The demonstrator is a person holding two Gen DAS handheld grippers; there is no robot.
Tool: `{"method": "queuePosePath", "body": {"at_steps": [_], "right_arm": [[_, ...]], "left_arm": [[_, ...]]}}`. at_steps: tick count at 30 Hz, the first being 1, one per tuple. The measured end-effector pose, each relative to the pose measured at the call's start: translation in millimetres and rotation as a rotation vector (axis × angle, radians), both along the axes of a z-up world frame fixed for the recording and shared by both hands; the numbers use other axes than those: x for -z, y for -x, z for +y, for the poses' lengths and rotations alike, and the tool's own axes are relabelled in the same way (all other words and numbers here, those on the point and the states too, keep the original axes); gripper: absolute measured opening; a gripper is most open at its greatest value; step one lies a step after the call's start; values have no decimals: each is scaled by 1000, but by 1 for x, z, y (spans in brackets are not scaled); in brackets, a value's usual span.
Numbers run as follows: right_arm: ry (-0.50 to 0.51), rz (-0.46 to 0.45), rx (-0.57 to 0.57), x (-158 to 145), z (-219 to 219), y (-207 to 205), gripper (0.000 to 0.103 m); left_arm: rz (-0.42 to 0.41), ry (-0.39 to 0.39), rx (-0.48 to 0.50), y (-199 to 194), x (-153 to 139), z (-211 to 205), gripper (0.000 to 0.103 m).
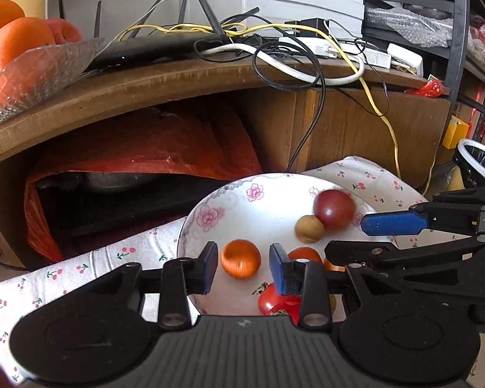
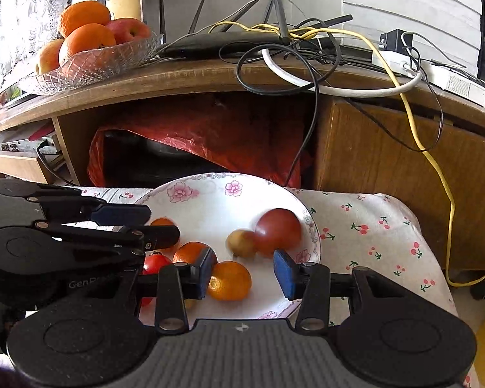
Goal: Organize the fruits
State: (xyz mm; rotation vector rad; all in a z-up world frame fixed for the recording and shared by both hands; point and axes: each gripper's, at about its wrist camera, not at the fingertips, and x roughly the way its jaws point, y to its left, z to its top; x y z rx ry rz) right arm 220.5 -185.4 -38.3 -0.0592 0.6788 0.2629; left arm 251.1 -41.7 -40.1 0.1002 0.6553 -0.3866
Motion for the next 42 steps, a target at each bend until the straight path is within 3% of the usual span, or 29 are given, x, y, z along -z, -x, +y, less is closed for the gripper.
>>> {"method": "queuePosePath", "body": {"at_steps": [12,27,42], "right_arm": [[-10,-5,37,-23,-9,15,39],[11,9,128,-51,-36,70,41],[5,28,117,-51,-26,94,45]], "left_arm": [[-41,-23,-5,21,-28,0,53],[-62,-55,-29,77,-58,3,68],[-40,-39,-47,103,-57,4,73]]}}
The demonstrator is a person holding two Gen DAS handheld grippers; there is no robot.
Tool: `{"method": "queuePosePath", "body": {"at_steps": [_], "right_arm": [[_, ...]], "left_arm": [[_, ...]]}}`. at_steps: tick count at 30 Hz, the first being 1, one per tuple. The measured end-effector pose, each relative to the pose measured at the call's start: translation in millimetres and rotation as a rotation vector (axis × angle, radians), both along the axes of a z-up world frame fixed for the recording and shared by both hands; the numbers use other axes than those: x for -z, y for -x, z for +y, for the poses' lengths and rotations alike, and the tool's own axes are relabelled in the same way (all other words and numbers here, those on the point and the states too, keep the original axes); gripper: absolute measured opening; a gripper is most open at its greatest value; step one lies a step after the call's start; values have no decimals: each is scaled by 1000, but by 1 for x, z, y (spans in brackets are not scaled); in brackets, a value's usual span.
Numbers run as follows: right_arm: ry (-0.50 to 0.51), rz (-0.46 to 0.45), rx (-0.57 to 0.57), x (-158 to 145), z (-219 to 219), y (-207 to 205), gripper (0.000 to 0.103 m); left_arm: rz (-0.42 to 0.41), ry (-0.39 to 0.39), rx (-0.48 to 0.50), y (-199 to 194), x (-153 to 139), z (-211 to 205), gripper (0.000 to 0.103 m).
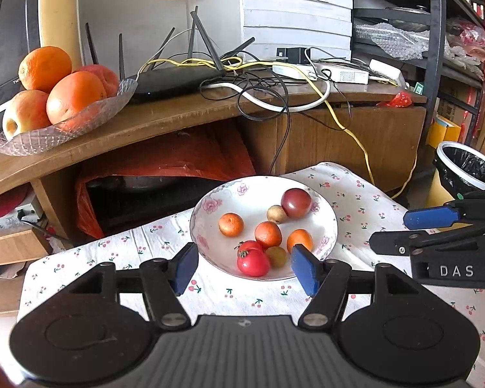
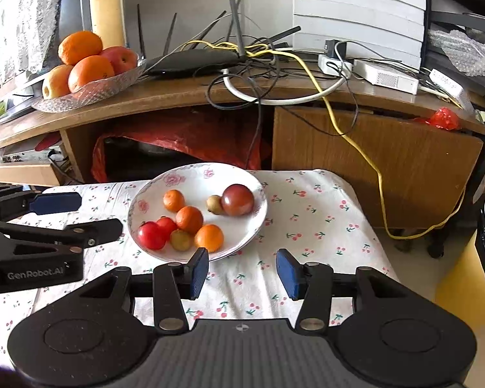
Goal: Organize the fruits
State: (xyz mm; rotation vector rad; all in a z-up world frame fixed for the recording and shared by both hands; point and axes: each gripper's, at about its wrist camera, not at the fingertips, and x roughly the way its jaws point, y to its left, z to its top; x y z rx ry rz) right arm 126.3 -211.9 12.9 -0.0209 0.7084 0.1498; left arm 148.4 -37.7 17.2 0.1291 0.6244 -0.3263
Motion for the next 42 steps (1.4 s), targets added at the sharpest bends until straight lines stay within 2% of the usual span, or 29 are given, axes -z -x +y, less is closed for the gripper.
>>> {"method": "queuePosePath", "body": {"at_steps": [10,42], "right_arm": [[-3,2,12,-1,1,10,46],[-56,32,35,1,7,65,48]], "left_arm": [[8,-17,-22,14,2,-1,83],[67,-19,-85,69,9,17,100]]}}
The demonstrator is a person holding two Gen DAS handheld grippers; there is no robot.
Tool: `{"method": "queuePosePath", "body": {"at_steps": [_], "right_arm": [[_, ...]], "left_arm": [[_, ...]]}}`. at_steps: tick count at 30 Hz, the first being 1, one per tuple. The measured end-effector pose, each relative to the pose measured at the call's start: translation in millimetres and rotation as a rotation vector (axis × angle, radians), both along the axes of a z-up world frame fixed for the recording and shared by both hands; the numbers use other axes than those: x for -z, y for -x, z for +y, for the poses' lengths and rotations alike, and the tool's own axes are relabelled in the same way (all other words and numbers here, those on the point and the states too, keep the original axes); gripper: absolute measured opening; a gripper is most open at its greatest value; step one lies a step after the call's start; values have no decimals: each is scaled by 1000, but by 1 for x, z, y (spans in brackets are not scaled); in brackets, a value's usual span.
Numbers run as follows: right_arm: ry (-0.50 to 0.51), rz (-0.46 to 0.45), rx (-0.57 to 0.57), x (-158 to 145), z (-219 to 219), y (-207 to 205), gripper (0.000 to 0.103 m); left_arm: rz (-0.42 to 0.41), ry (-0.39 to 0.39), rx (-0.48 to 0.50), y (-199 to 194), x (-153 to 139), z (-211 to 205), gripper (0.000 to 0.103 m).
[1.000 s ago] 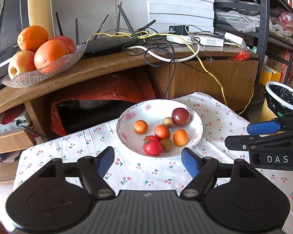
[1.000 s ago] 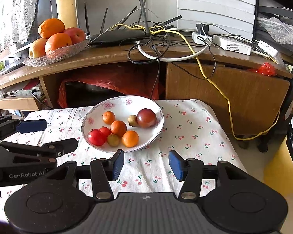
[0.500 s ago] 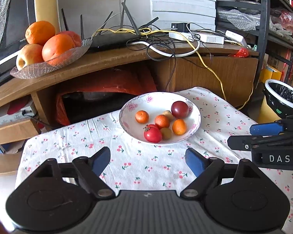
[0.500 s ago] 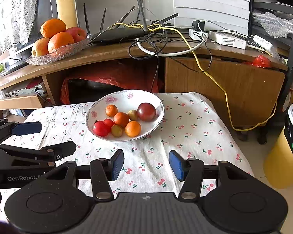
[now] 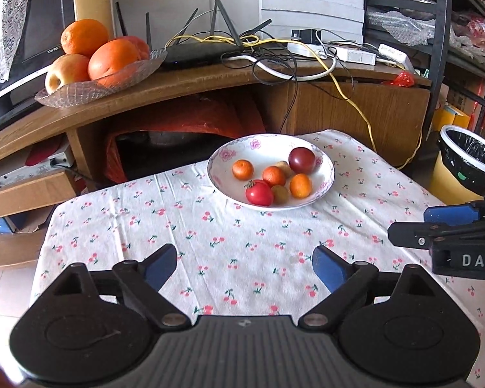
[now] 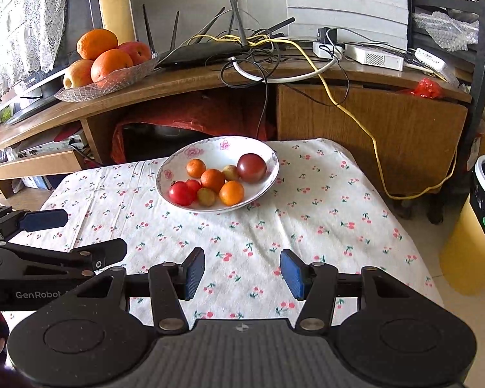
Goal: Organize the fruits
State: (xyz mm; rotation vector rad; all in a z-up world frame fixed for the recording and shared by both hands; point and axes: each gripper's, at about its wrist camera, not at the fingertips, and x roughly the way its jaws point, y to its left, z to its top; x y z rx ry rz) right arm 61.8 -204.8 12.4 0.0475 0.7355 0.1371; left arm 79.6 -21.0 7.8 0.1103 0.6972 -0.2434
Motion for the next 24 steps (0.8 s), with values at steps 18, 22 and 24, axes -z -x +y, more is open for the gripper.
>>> {"method": "queuePosePath", "body": {"at_steps": [18,22,24], "right_arm": [[-34,21,-5,-1,12,44,48],[-38,26,-4,0,14,52,48],[-43,26,-1,-1,15,56,48]], "left_arm": [[29,-1,-35,40,6,9,103],[24,1,-37,49,5,11,103],[22,9,-42,54,5,12,103]]}}
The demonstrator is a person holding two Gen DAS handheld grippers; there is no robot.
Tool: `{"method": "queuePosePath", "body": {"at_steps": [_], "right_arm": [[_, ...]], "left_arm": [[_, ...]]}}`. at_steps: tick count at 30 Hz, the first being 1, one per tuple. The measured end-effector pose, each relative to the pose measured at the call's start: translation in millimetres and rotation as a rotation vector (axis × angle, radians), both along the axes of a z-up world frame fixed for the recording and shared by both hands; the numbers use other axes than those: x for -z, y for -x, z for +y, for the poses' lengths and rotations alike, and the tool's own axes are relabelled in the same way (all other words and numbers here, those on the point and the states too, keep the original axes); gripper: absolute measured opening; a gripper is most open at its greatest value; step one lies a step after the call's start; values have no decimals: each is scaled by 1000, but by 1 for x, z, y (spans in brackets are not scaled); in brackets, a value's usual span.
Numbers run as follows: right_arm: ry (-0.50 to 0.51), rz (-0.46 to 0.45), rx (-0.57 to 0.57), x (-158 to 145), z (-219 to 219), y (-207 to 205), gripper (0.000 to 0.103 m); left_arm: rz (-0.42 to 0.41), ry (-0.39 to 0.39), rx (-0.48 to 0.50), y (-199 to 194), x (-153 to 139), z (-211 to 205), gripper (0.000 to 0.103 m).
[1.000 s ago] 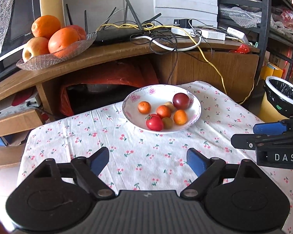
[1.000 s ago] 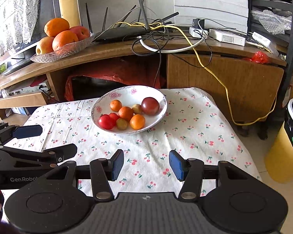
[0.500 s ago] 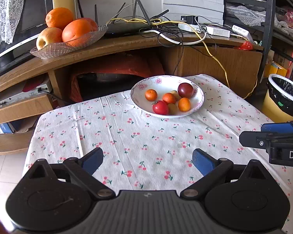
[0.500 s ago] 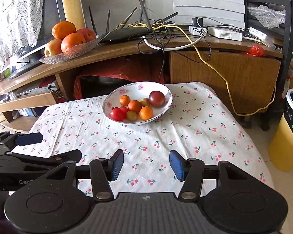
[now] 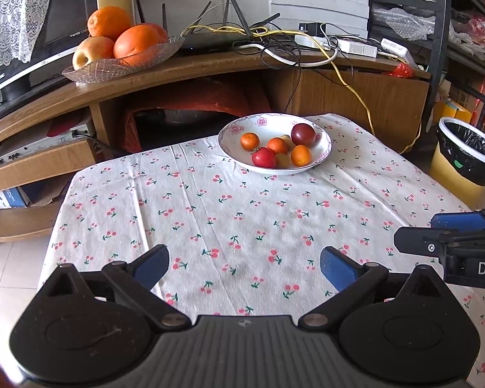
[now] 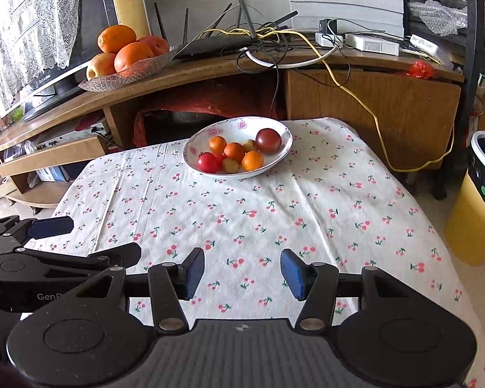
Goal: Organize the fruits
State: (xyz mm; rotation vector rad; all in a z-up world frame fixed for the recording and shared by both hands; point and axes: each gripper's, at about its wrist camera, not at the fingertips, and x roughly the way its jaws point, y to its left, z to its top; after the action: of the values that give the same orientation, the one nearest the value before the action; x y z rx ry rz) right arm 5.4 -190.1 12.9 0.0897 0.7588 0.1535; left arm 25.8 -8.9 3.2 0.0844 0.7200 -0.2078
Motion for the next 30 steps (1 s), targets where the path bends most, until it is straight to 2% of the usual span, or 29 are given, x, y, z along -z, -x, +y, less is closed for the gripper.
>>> {"method": "queuePosePath", "body": {"at_steps": [18,26,30], "right_arm": [[-15,19,12,2,7,43,49],[-16,22,15,3,8,51,53],[-20,21,17,2,7,54,53]], "left_arm": [[44,62,-19,34,1,11,103],[10,-4,-24,51,1,3,103],[10,-10,-14,55,-1,1,103]]}}
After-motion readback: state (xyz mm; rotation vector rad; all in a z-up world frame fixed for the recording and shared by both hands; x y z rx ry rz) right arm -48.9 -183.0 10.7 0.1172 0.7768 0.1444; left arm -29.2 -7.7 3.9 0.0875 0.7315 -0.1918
